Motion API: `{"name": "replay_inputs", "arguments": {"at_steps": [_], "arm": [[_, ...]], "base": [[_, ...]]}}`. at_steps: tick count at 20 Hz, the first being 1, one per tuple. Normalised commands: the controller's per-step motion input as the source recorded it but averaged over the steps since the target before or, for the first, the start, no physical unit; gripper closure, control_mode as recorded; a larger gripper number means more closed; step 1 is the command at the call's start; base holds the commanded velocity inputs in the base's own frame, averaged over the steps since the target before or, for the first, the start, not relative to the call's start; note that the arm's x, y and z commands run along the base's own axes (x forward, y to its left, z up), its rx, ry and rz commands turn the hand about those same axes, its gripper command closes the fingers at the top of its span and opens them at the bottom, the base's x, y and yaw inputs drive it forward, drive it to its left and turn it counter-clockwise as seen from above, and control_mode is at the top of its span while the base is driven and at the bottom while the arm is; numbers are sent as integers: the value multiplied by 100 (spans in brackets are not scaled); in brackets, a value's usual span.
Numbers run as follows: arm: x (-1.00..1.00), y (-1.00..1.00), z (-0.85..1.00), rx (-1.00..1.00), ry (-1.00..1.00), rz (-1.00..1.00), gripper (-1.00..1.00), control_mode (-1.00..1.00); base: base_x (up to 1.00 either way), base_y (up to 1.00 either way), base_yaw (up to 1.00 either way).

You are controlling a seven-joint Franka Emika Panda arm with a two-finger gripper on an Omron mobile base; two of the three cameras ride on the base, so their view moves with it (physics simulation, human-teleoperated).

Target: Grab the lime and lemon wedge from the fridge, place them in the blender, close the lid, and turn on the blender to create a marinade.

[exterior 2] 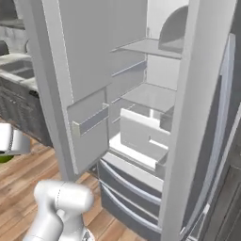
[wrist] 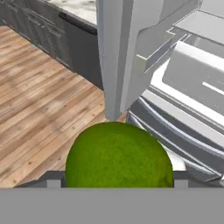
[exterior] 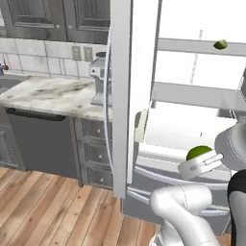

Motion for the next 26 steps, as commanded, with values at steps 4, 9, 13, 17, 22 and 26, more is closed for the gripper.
{"name": "replay_inputs", "arguments": {"at_steps": [4,9,13,17,22,26], "arm": [[0,0,0,0,0,0,100,100],[0,0,0,0,0,0,100,100],[0,0,0,0,0,0,100,100],[0,0,0,0,0,0,100,100],[0,0,0,0,0,0,100,100],[0,0,0,0,0,0,100,100]], "base": [[-26,0,77],[-16,3,74],[-4,19,64],[0,23,55],[0,32,51],[9,41,50]]}}
